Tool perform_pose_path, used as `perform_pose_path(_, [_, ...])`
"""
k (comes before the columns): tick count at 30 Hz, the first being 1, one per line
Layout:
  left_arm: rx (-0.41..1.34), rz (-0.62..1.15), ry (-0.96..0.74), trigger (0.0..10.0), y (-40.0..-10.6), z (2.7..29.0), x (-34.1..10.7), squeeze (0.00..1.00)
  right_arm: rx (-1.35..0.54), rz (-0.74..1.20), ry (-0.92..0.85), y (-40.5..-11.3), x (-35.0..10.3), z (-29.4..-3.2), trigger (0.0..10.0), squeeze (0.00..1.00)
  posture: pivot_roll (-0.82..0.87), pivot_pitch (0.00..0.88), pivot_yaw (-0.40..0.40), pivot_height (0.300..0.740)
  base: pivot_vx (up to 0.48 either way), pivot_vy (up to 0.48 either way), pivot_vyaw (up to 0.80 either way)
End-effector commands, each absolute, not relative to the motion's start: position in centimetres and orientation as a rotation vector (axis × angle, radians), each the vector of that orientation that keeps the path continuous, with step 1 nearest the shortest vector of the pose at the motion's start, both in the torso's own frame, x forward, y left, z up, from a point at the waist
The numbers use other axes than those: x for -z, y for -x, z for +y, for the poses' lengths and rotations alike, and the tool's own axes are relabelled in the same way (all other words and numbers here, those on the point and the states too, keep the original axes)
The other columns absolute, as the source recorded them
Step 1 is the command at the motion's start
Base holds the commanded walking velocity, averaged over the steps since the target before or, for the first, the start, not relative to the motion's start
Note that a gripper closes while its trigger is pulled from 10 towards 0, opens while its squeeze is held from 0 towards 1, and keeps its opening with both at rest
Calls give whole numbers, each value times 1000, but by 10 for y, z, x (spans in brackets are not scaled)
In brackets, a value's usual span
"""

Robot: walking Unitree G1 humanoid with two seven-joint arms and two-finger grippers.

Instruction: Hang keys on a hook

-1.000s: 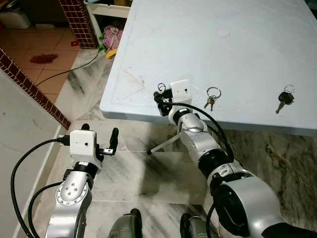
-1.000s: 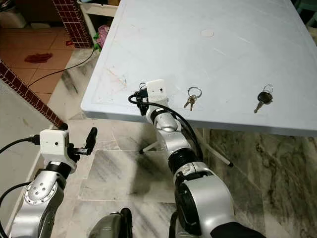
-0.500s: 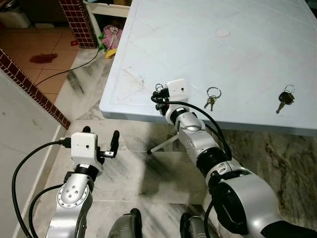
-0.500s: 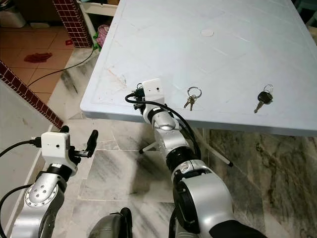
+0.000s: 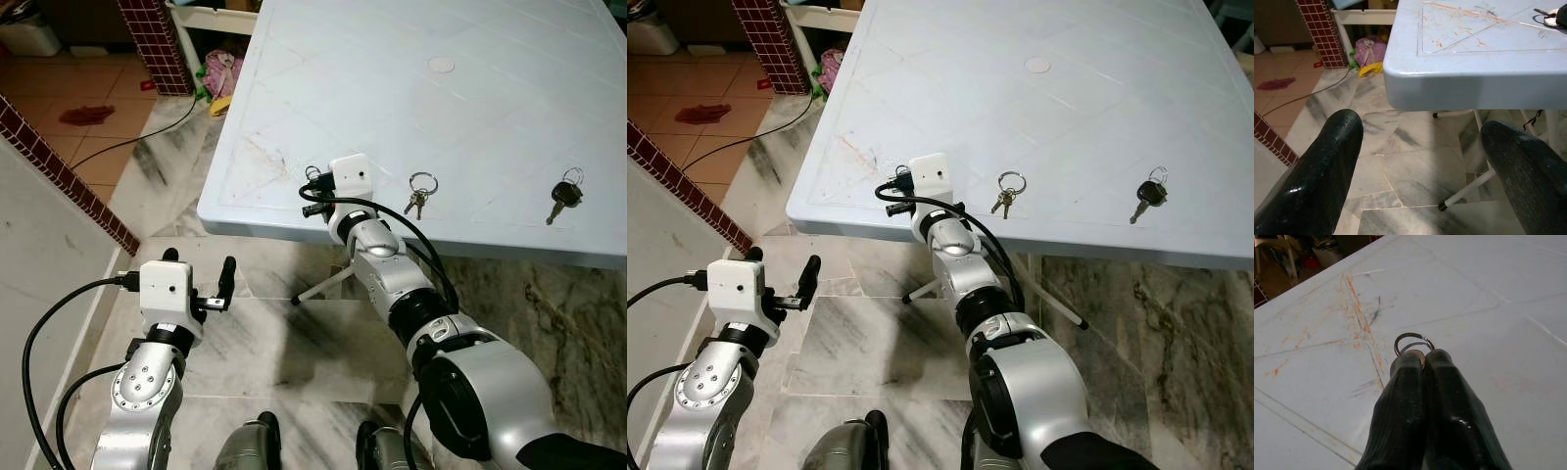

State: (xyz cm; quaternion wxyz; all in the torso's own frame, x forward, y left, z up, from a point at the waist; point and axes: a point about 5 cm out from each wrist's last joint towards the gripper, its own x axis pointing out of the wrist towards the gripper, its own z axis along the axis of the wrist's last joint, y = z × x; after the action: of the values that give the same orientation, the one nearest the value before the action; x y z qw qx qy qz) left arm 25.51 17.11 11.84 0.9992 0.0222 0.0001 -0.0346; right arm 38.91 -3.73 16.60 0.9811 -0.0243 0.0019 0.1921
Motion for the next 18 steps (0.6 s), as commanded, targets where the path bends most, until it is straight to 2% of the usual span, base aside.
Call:
perform_pose_path(1, [56,11,-51,10000,-253,173,-117,0,-368,110,54,-383,-142,-41,0,0,159,277,31,740,0,0,0])
perform_pose_path(10, [54,5,-50,10000,-256,173,-118,0,-343,113,38,-383,-139,-47,0,0,157,270,32,740,0,0,0])
perform_pose_path(16, [54,-2,-51,10000,-257,173,-119,0,-312,34,52,-386,-149,-51,0,0,153,261,35,740,0,0,0])
perform_pose_path(18, [55,-7,-50,10000,-261,174,-120,0,-297,-55,78,-388,-162,-53,0,0,147,252,39,740,0,0,0])
